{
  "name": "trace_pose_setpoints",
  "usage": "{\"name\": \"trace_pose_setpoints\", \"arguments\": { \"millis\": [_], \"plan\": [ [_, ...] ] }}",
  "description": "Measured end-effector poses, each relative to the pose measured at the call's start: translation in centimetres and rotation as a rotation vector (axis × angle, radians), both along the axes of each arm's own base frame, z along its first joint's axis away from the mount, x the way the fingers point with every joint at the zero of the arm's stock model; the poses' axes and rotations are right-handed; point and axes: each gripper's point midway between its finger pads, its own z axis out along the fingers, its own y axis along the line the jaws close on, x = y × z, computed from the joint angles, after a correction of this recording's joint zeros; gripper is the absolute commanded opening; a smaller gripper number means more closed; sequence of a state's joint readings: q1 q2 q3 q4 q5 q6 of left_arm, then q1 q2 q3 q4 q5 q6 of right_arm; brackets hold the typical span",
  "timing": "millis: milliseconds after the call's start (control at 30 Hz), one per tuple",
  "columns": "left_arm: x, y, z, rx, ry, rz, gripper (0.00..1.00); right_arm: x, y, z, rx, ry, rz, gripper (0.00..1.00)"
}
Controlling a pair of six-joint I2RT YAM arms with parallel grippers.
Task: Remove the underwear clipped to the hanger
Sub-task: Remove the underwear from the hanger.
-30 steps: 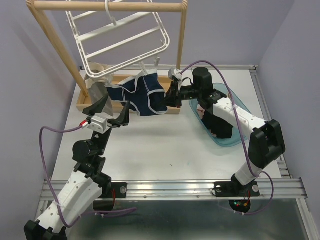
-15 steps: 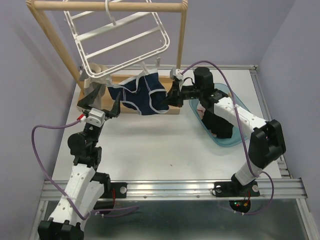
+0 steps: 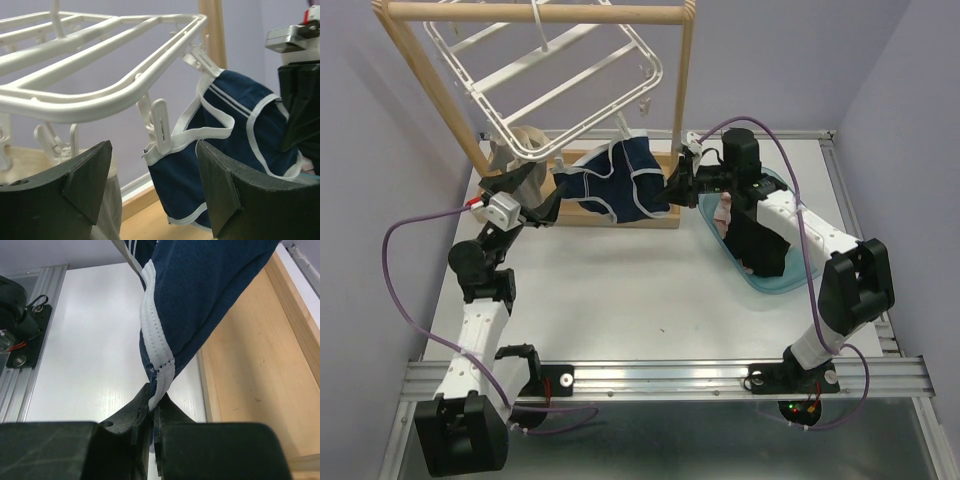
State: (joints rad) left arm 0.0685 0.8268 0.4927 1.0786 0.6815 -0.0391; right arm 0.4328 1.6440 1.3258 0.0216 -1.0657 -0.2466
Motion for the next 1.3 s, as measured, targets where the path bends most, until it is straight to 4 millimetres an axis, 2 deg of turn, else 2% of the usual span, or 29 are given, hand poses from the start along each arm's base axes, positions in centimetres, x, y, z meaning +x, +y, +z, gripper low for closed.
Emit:
{"name": "trace_pose_setpoints", "arguments": {
  "millis": [133, 300, 633, 1033, 1300],
  "plan": [
    [-0.1, -1.4, 1.7, 0.037, -0.007, -0.104, 0.79, -0.1, -0.2, 0.1, 0.004, -0.007, 0.014, 0.04],
    [0.1, -2.4, 2.4, 0.066, 0.003, -0.177, 0.79, -0.4, -0.1, 0.3, 0.008, -0.009, 0.032, 0.04],
    [1.4, -2.7, 1.6, 0.073, 0.060, -0.207, 0.77, -0.8, -0.1, 0.4, 0.013, -0.008, 0.054, 0.04],
    [1.3, -3.1, 2.6, -0.003, 0.050, -0.268, 0.75, -1.2, -0.1, 0.5, 0.021, -0.007, 0.079, 0.04],
    [2.2, -3.3, 1.1, -0.117, 0.170, -0.331, 0.72, -1.6, -0.1, 0.8, 0.028, -0.007, 0.098, 0.03]
  ]
}}
